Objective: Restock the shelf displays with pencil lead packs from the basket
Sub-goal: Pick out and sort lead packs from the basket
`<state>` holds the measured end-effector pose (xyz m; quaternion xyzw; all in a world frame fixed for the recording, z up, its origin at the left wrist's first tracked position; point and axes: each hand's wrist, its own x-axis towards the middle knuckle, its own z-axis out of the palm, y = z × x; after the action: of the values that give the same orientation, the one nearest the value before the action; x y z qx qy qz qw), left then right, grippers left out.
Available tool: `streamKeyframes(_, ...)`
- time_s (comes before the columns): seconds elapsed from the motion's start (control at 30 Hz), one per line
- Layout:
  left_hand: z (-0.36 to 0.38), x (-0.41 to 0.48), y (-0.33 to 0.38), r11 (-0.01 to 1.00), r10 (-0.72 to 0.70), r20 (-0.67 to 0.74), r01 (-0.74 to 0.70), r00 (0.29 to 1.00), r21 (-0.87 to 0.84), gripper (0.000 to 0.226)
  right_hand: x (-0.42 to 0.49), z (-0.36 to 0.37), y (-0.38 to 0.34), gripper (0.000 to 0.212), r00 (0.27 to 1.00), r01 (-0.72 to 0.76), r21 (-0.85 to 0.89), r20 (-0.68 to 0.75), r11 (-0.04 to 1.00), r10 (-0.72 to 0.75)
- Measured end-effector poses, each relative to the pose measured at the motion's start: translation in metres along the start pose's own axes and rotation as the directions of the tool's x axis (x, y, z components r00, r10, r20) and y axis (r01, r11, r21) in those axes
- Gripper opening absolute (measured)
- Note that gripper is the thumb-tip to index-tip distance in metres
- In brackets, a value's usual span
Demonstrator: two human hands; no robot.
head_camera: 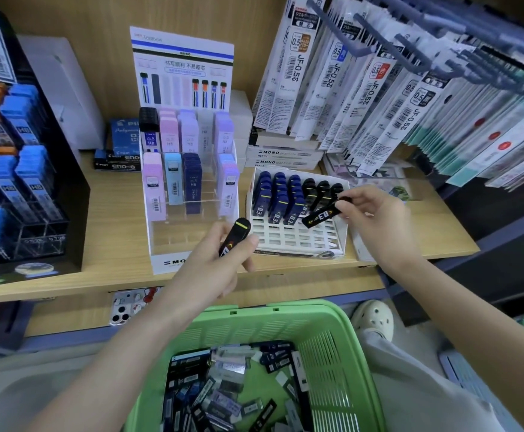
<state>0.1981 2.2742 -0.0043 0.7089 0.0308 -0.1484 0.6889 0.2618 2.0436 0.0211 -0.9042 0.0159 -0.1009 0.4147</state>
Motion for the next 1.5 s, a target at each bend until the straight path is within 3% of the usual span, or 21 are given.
streamKeyframes(0.17,0.003,0.0,0.002,0.999,0.014,0.038,-0.012,0.999,-0.044,0.028,0.017,0.014,0.009,0.007,0.99,0.143,-0.177,0.031,0.974,-0.14)
streamKeyframes(0.3,0.004,0.003,0.001,0.998,0.037,-0.002,-0.037,0.999,-0.055,0.012,0.027,0.022,0.012,0.013,0.973,0.228,-0.311,0.107,0.923,-0.204)
streamKeyframes(0.43,0.003,0.006,-0.001,0.996,0.073,-0.055,-0.076,0.996,-0.042,0.004,0.034,0.018,0.009,0.017,0.962,0.256,-0.331,0.175,0.908,-0.207)
streamKeyframes(0.6,0.003,0.008,-0.001,0.988,0.15,-0.062,-0.152,0.987,-0.031,0.031,0.037,0.016,0.006,0.019,0.938,0.309,-0.375,0.275,0.874,-0.213)
streamKeyframes(0.87,0.005,0.008,0.0,0.988,0.132,-0.044,-0.135,0.99,-0.068,0.027,0.04,0.027,0.009,0.011,0.956,0.261,-0.377,0.232,0.889,-0.182)
streamKeyframes(1.0,0.005,0.007,0.0,0.988,0.128,-0.053,-0.132,0.99,-0.076,0.025,0.038,0.031,0.009,0.012,0.931,0.355,-0.471,0.256,0.807,-0.26)
streamKeyframes(1.1,0.006,0.008,-0.002,0.992,0.107,-0.072,-0.111,0.992,-0.064,0.017,0.033,0.031,0.004,0.023,0.937,0.346,-0.513,0.228,0.785,-0.265)
streamKeyframes(1.23,0.007,0.009,-0.005,0.996,0.085,-0.068,-0.087,0.994,-0.024,0.011,0.006,0.031,-0.01,0.014,0.954,0.299,-0.31,0.112,0.902,-0.278)
streamKeyframes(1.37,0.008,0.006,-0.006,0.993,0.11,-0.005,-0.11,0.994,0.046,0.003,-0.034,0.04,-0.033,0.013,0.937,0.033,0.101,0.343,0.994,-0.066)
streamKeyframes(1.43,0.011,0.006,-0.008,0.991,0.119,0.004,-0.119,0.993,0.066,0.004,-0.045,0.043,-0.037,0.006,0.903,-0.047,0.202,0.427,0.978,-0.045)
streamKeyframes(1.5,0.014,0.005,-0.011,0.988,0.126,0.01,-0.126,0.992,0.086,0.006,-0.051,0.043,-0.036,0.016,0.903,-0.068,0.233,0.427,0.97,-0.039)
